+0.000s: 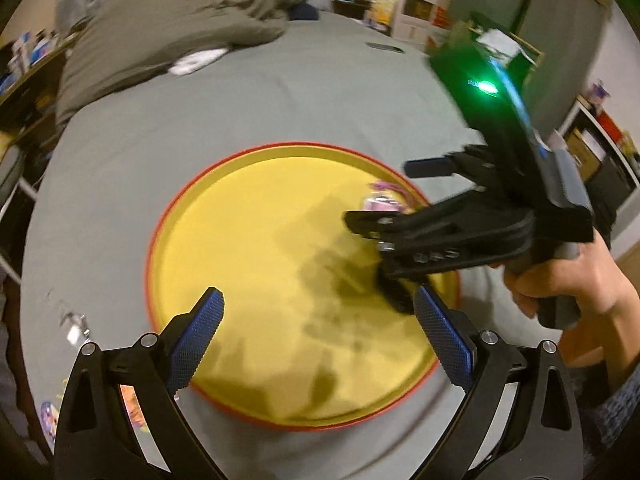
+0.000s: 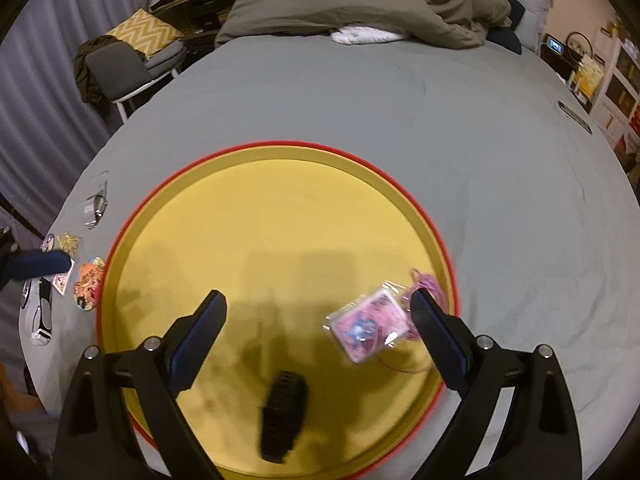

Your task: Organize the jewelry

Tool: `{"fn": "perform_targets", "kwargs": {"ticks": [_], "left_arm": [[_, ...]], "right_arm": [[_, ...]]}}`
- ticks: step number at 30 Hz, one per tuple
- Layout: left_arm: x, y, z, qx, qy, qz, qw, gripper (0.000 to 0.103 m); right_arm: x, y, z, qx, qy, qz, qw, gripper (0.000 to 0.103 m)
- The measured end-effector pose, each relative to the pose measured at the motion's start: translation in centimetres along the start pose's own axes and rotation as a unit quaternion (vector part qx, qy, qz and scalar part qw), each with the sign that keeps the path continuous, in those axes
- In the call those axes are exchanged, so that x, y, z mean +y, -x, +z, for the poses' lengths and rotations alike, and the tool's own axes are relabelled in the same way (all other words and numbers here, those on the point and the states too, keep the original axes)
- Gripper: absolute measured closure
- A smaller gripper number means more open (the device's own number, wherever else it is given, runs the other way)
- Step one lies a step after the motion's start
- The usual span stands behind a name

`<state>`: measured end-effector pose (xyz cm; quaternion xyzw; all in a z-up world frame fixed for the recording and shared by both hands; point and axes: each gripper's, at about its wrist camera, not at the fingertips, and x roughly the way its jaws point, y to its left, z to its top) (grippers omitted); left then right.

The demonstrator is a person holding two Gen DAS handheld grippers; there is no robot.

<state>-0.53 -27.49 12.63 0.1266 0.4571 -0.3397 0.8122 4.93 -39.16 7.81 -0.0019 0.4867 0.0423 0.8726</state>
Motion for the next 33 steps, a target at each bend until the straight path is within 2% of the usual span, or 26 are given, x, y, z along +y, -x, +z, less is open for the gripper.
{"fn": "perform_targets", "kwargs": {"ticks": [13, 21, 33], "left_arm": [[9.3, 2.8, -1.9, 0.000, 0.086, 0.066, 0.9941, 0.009], [14.2, 4.2, -3.5, 0.004, 0.131, 0.111, 0.9850, 0.008], [19.7, 5.9, -7.1, 0.017, 0.176, 0.152, 0.9724, 0.008]], "right_arm": [[6.7, -0.9, 2.3, -0.007, 0.032, 0.020, 0.999, 0.014], [10.7, -1.6, 2.9, -0.005, 0.048, 0.032, 0.998, 0.014], [17.4, -3.0, 3.5, 0.002, 0.091, 0.065, 0.994, 0.014]]}}
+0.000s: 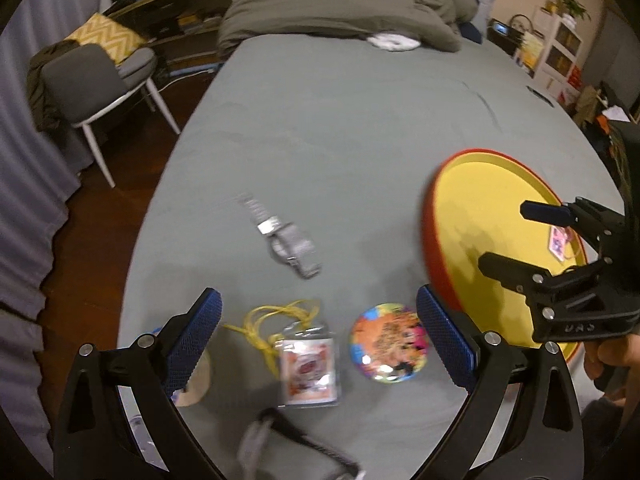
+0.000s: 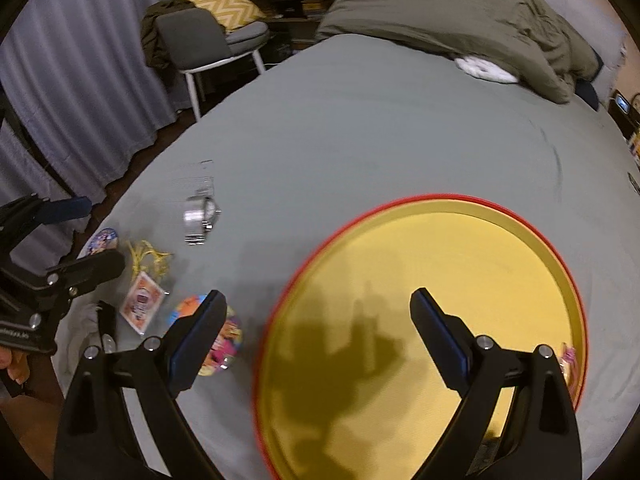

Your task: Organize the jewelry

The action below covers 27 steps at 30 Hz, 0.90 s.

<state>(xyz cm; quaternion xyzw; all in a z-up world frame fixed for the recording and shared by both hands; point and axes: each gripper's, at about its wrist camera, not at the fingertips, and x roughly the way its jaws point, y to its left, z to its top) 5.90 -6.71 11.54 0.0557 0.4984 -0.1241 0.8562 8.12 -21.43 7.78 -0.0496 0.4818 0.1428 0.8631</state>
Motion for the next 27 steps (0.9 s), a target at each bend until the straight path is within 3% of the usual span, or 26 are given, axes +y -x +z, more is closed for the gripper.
{"fn": "perform_targets", "kwargs": {"ticks": [17, 27], "left_arm": [[7.7, -0.2, -1.7, 0.010, 0.055, 0.019, 0.9982, 0.007], [10.8, -2.4, -2.8, 0.048, 0.056, 0.027, 0.9969, 0.007]], "right_arm": [[6.6, -2.8, 1.5, 0.007, 0.036, 0.032, 0.999, 0.014], [9.1, -5.2, 3.1, 0.015, 0.053, 0.049, 0.997, 0.014]]}}
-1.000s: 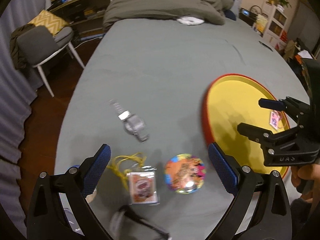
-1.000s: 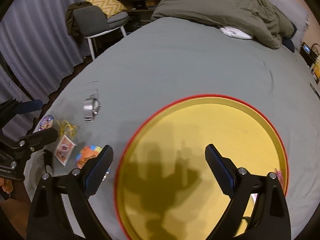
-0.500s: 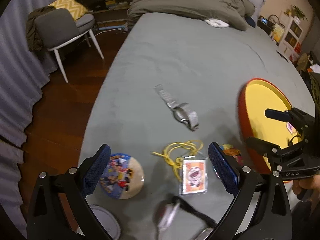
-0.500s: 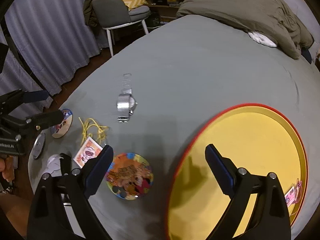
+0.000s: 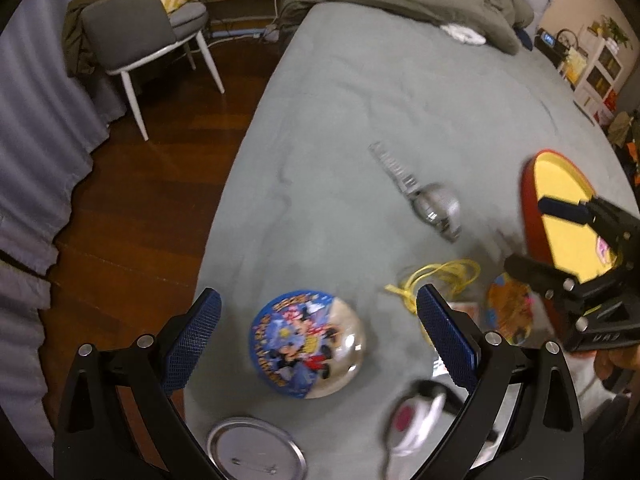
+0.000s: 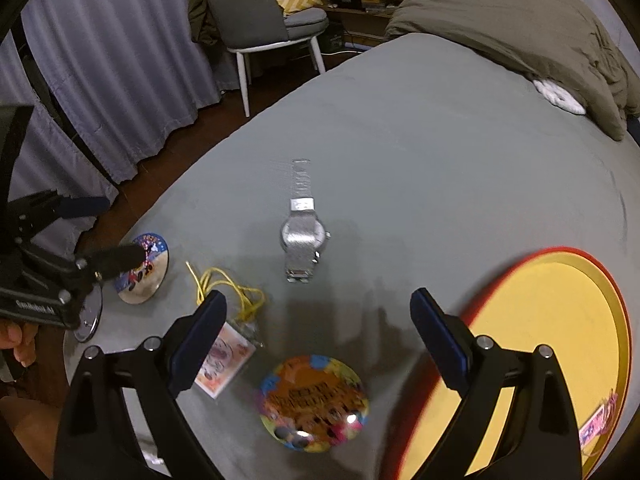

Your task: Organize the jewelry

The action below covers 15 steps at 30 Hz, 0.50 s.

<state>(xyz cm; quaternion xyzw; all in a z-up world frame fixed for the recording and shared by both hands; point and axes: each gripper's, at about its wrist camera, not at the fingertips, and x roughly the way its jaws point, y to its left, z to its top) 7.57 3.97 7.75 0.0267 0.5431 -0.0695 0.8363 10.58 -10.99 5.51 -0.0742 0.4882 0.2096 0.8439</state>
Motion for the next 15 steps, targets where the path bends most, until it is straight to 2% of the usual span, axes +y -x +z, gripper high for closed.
{"fn": "perform_targets", "kwargs": {"ticks": [15], "left_arm": [[0.9, -2.5, -1.7, 0.039, -0.028, 0.001, 0.9988, 0.007]], "right_arm": [[1.5, -3.6, 2.2, 0.005, -0.004, 0.018, 1.000, 0.014]]}}
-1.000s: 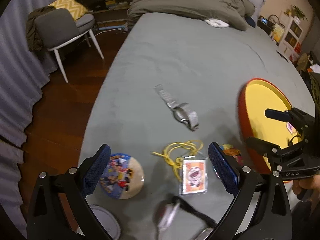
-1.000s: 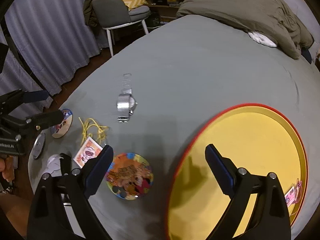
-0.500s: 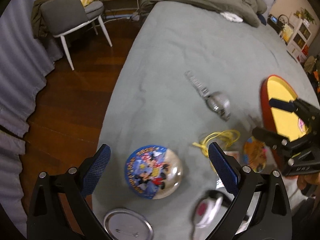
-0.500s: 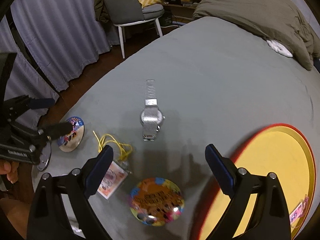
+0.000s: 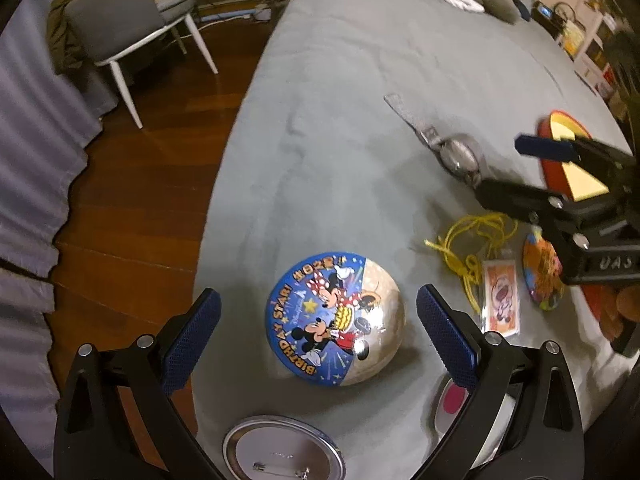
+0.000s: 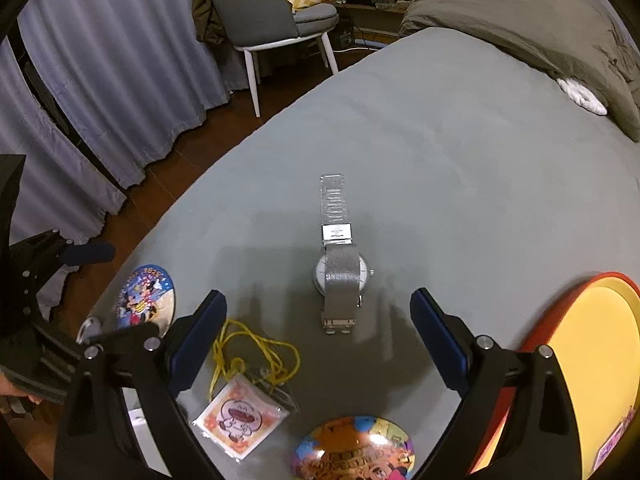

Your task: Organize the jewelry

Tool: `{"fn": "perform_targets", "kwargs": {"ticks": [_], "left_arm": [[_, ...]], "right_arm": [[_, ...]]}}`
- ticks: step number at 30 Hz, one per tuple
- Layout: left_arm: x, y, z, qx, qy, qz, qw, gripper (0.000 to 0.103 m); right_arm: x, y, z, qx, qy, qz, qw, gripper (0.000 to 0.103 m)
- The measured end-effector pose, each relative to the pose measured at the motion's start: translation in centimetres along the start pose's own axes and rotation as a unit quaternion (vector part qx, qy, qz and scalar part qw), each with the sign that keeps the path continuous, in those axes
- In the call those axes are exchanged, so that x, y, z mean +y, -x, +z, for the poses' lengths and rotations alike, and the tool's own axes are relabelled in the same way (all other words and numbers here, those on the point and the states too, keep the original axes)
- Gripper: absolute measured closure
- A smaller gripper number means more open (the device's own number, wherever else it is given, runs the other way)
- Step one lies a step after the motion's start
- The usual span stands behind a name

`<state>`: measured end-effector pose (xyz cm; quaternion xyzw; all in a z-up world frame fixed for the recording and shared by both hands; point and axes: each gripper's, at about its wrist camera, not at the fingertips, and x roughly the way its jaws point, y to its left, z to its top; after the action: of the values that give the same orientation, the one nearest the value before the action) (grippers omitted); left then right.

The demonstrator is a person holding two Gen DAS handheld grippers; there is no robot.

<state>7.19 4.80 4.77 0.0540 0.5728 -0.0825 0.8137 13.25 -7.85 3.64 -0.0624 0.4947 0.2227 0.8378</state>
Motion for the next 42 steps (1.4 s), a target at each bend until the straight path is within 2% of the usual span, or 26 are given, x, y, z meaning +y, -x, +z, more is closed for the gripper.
{"fn": "perform_targets", "kwargs": {"ticks": [9, 19, 21, 24, 34, 42], "left_arm": [[-1.3, -1.7, -0.3, 0.027, -0.029, 0.013, 0.9991, 0.006], [-1.3, -2.7, -0.5, 0.038, -0.028, 0.008, 0.9988, 0.005], [-1.3, -2.8, -0.7, 0.036, -0.029, 0.009, 0.9989, 0.005], [-1.0, -2.9, -0.9, 0.035, -0.027, 0.004, 0.9990, 0.005], [-1.1, -2.8, -1.3, 0.025, -0.020, 0.008, 0.9995, 0.005], [-1.3, -2.8, -1.3, 0.031, -0.030, 0.012, 0.9990, 0.005]], "right_arm": [[-0.5, -2.1, 0.6, 0.023, -0.020, -0.005, 1.000, 0.014], [-0.5, -4.7, 0.9, 0.058, -0.039, -0.023, 0.997, 0.014], [-0.5, -5.2, 1.0, 0.067, -0.040, -0.024, 0.997, 0.008], [-0.1, -5.8, 1.2, 0.081, -0.031, -0.036, 0.996, 0.008], [0.1, -6.0, 1.4, 0.095, -0.034, -0.041, 0.994, 0.008], [0.1, -5.6, 0.9, 0.080, -0.033, -0.045, 0.995, 0.009]]}}
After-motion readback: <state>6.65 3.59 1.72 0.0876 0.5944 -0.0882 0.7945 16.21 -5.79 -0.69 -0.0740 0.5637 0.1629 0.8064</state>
